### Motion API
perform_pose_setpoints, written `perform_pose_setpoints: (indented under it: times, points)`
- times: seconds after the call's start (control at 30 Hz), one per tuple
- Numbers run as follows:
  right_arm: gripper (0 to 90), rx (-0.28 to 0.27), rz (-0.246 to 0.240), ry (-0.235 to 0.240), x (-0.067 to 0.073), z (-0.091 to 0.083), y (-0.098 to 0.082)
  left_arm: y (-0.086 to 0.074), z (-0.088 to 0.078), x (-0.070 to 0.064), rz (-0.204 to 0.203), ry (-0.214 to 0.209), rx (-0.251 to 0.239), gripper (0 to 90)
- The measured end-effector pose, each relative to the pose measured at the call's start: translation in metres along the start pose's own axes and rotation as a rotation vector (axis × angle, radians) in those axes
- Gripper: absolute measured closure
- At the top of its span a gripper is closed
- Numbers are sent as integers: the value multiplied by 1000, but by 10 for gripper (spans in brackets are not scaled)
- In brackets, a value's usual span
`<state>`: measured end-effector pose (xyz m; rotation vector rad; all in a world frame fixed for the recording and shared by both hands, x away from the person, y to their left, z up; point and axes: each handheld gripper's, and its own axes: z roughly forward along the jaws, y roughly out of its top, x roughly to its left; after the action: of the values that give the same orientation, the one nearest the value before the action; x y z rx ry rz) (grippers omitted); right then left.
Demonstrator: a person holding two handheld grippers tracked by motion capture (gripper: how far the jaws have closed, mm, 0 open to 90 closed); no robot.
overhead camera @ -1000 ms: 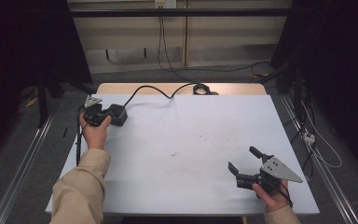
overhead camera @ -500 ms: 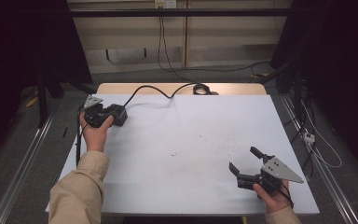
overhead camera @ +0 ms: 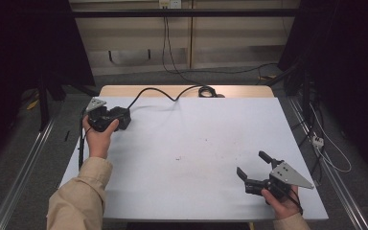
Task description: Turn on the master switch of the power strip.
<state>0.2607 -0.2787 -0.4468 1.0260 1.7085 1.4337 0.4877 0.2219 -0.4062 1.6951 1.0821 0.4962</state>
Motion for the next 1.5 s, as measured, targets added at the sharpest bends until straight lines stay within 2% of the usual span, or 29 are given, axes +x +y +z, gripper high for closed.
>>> perform_pose_setpoints:
  times: [0.27, 0.33, 0.5, 0.63, 0.8, 1.13, 1.27, 1.5]
  points:
    - [40, -3, 2, 5, 1, 0, 1, -1, -6, -8, 1, -18, 0, 373]
    - [40, -1, 1, 3, 1, 0, 1, -1, -7, -9, -1, -25, 5, 318]
    - [39, 1, 1, 3, 1, 0, 0, 0, -12, -15, 22, -48, 0, 263]
    - [39, 0, 2, -1, 1, -1, 0, -1, -15, -19, 19, -66, -13, 226]
    - [39, 1, 2, -5, 0, -2, 0, -6, -19, -22, 15, -85, -11, 199]
    - [40, 2, 5, -5, 0, -2, 0, -15, -27, -31, 48, -114, -11, 162]
    - [39, 1, 5, -6, 0, -2, 0, -19, -31, -35, 82, -119, 0, 143]
    - [39, 2, 9, -4, 0, -2, 0, -30, -40, -40, 81, -152, 4, 127]
